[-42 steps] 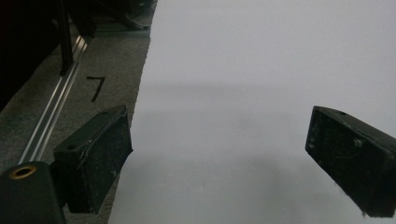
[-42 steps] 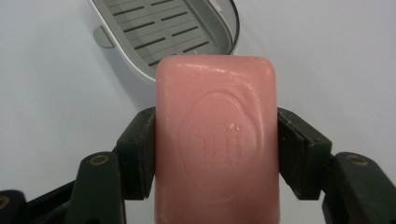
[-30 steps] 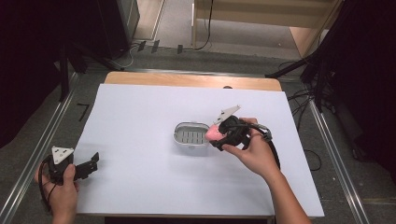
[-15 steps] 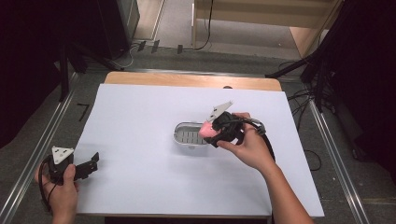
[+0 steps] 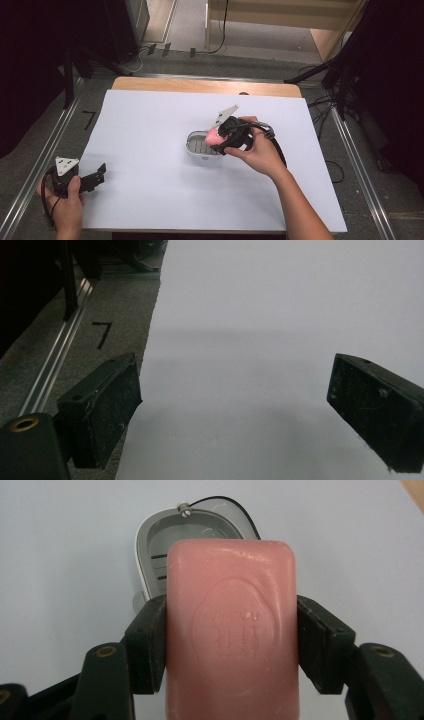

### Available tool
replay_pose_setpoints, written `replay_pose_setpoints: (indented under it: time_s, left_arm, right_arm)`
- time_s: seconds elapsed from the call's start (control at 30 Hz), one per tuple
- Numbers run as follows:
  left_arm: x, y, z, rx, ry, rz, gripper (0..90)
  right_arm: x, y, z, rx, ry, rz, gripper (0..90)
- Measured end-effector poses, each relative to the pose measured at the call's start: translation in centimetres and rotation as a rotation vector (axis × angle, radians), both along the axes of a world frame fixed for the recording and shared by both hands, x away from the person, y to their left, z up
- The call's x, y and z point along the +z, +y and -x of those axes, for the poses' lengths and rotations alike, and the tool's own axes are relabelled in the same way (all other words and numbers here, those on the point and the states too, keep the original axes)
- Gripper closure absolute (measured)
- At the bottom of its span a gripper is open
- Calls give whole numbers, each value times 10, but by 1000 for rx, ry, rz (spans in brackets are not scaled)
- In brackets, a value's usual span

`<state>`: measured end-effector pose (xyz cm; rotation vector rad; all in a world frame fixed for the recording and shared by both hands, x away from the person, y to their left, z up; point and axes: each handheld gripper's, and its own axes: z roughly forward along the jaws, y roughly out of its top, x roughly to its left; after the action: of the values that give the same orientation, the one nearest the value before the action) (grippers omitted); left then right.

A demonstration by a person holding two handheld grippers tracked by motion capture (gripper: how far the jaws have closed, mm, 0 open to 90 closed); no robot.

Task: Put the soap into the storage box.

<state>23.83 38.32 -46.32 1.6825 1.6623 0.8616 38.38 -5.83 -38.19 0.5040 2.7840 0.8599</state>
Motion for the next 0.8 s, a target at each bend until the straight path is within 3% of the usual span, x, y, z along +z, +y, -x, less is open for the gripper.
replay_pose_setpoints:
  time_s: [0.13,0.57,0.8]
  left_arm:
    - [0,0,0,-1,2,-1,76]
    - [0,0,0,-1,2,-1,76]
    - [0,0,0,0,2,0,76]
  right_arm:
    - [-1,4,-2,19,15,1,388]
    - [-4,21,-7,102,-17,14,388]
    - [-9,28,-8,122,-8,22,389]
